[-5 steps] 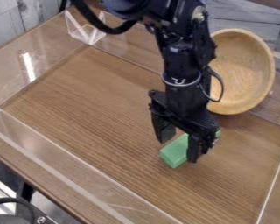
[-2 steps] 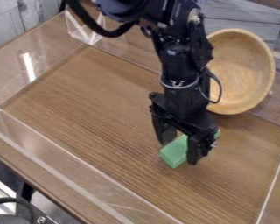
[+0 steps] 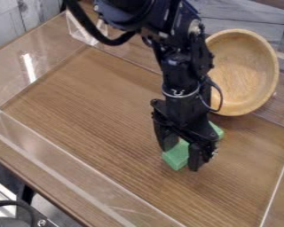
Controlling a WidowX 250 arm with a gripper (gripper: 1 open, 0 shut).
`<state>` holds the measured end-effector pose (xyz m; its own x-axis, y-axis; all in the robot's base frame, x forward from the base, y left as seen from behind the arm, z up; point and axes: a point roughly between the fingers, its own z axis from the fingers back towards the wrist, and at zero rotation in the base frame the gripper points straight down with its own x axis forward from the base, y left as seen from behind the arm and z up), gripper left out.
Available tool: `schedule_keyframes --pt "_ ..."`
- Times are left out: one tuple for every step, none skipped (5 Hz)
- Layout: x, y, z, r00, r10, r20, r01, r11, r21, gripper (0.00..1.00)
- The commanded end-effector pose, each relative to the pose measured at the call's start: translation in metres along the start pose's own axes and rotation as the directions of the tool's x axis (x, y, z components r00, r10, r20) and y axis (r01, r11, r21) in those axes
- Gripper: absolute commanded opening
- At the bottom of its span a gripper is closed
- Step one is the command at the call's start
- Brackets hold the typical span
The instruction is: Put the green block in the brown bowl
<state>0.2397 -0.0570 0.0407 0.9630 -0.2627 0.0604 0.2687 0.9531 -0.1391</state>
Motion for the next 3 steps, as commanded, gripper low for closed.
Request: schedule_keyframes --pt "0.004 0.001 -0.001 1.000 -0.008 0.025 0.008 1.000 0.006 1.00" --pt "0.004 0.001 -0.007 1.000 -0.012 0.024 0.012 1.000 0.007 1.00" --pt "0.004 0.002 -0.012 1.000 -0.016 0.023 0.016 1.000 0.008 1.00"
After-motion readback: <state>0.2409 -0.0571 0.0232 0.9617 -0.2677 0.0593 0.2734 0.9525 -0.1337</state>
